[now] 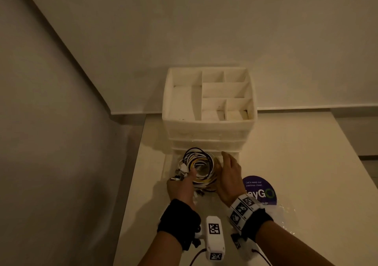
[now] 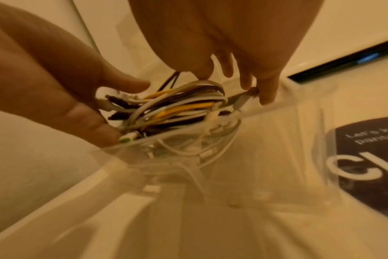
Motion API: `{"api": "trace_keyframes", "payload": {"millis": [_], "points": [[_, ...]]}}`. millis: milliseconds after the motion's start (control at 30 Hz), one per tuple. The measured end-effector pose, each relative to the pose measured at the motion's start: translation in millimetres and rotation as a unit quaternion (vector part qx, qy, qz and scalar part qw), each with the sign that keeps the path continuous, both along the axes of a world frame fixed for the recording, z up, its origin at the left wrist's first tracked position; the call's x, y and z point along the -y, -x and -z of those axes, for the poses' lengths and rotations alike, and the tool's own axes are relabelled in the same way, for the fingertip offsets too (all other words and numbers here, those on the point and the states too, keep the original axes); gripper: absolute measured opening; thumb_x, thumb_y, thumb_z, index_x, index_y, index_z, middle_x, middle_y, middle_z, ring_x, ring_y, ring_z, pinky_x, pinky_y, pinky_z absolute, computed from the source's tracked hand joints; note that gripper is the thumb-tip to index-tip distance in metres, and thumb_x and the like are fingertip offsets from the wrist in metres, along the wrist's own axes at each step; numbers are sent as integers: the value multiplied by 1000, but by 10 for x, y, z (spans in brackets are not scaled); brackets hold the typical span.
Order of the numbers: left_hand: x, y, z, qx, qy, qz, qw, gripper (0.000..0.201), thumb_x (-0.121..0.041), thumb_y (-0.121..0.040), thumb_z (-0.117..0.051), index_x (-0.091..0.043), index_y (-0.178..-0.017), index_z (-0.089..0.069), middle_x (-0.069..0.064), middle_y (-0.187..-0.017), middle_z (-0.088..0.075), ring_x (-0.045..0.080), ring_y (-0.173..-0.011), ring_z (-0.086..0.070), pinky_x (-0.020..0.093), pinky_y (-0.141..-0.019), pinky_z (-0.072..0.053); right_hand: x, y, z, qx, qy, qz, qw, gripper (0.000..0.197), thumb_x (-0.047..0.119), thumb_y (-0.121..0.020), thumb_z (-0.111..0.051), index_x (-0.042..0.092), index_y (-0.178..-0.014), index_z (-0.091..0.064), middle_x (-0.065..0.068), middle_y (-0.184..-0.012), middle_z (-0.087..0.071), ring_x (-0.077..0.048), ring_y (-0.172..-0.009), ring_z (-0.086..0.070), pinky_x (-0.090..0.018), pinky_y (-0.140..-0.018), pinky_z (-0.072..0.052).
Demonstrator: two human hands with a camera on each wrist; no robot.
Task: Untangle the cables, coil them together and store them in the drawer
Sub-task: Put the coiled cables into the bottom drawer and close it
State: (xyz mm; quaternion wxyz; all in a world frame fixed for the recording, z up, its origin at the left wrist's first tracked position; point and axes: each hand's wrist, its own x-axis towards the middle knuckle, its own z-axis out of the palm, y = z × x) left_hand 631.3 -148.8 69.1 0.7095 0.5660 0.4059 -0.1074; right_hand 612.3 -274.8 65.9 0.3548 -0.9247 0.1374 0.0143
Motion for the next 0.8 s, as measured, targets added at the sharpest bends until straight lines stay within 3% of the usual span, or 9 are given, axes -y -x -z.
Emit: {"api": "trace_keyframes", "payload": {"millis": [133, 233, 333, 400, 467, 567, 633, 733, 800], "points": [[6, 13, 10, 36, -44, 39, 998, 54, -20, -73, -82, -6, -112, -48, 13, -104, -65, 29, -93, -65, 48, -87, -55, -127, 148, -59, 113, 63, -115, 985, 53, 32, -101, -29, 11, -149, -25, -10, -158, -24, -27, -147, -15, -43, -121, -16], [-55, -17, -3, 27, 29, 29, 999, 70, -30, -59, -84, -4, -117, -55, 17, -108, -68, 33, -92, -69, 47, -74, -59, -182, 108, -5, 73, 128, -231, 962, 64, 14, -95, -40, 14, -153, -13, -3, -162, -10, -20, -150, 4, -43, -123, -5], [-151, 10, -85, 13, 56, 17, 998, 73, -24, -65, -81, -5, -129, -50, 19, -122, -63, 35, -104, -65, 43, -78, -57, -130, 97, 107, -18, 160, -253, 954, 62, 34, -96, -14, 14, -154, -3, -1, -163, 6, -18, -147, 17, -44, -122, -5], [-210, 105, -183, 28, -26, 48, 998, 81, -14, -75, -77, -8, -143, -34, 16, -140, -49, 34, -120, -54, 44, -97, -47, -99, 140, 183, -19, 157, -245, 956, 67, 42, -93, -7, 15, -154, 0, 1, -160, 18, -17, -147, 21, -43, -122, -5], [-257, 267, -264, 82, -175, 112, 975, 73, -7, -83, -72, -10, -145, -33, 13, -147, -38, 31, -128, -45, 38, -101, -40, -93, 170, 235, -4, 170, -234, 957, 61, 37, -100, -21, 18, -154, -1, 4, -158, 25, -17, -146, 25, -42, -123, -3], [-347, 523, -282, 191, -445, 255, 837, 55, -16, -84, -70, -21, -133, -46, 4, -146, -33, 29, -131, -31, 45, -102, -34, -158, 154, 287, -9, 194, -231, 953, 57, 38, -99, -20, 25, -153, -7, 2, -160, 22, -21, -146, 26, -43, -122, 0], [-380, 577, -210, 229, -521, 380, 729, 51, -29, -89, -61, -30, -137, -42, -1, -154, -20, 27, -138, -19, 48, -106, -25, -167, 160, 300, -10, 208, -233, 950, 58, 41, -96, -14, 23, -152, -17, -2, -162, 11, -23, -147, 21, -47, -122, -3], [-472, 344, -58, 227, -554, 552, 580, 65, -40, -100, -31, -31, -152, 7, -7, -156, 31, 19, -142, 29, 48, -116, 7, -132, 159, 291, 4, 219, -238, 946, 59, 41, -96, -18, 19, -149, -29, -7, -163, -3, -24, -149, 11, -47, -118, -2], [-553, 86, -2, 214, -557, 614, 516, 66, -47, -99, -12, -25, -148, 26, -7, -150, 43, 16, -138, 38, 49, -117, 12, -120, 142, 266, 14, 185, -237, 954, 62, 43, -96, -21, 17, -153, -19, -3, -162, 5, -20, -149, 15, -43, -122, -2]]}}
